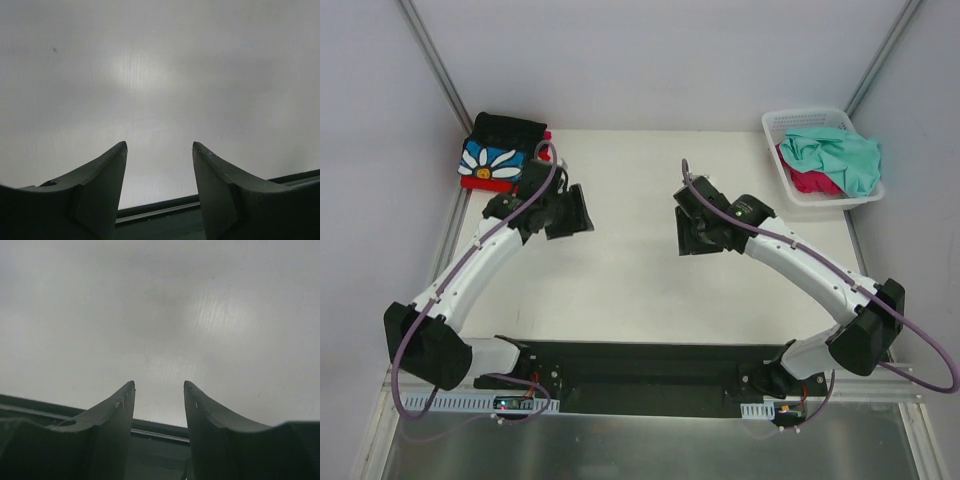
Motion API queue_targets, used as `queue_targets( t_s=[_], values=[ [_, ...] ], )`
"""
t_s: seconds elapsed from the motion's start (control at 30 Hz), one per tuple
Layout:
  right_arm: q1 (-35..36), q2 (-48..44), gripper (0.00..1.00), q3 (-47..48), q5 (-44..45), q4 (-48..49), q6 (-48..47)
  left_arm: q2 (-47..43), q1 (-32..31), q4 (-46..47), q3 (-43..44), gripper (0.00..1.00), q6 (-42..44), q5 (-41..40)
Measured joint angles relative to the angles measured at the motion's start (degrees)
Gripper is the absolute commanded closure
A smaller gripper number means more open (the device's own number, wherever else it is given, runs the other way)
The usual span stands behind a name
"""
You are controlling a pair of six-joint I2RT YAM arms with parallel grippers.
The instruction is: Fold and stack the t-shirts
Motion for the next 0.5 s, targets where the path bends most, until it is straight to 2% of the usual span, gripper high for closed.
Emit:
queue_targets(
  t_s=[0.1, 0.17, 0.33, 0.4, 0.5],
  values=[
    [-1.81, 0.0, 0.53, -4.26, 3.93, 1.2, 0.42, -5.16, -1.09, 0.24, -9.66, 0.43, -1.18, -3.74],
    [-3.15, 0.11, 0.53, -6.99, 5.88, 1.79, 0.5, -7.04, -1.11, 0.17, -12.94, 0.42, -1.07, -6.29],
    [-6.1, 2.19, 0.56, -8.98, 9.64, 3.43, 0.5, -8.81, -1.09, 1.11, -14.56, 0.41, -0.04, -10.91],
    [-6.86, 3.15, 0.62, -8.98, 10.58, 4.33, 0.5, -8.81, -1.09, 1.79, -14.58, 0.42, 0.35, -11.76],
    [-7.58, 3.58, 0.56, -9.09, 11.19, 5.57, 0.5, -8.81, -1.09, 2.32, -14.58, 0.42, 0.52, -12.81]
  ],
)
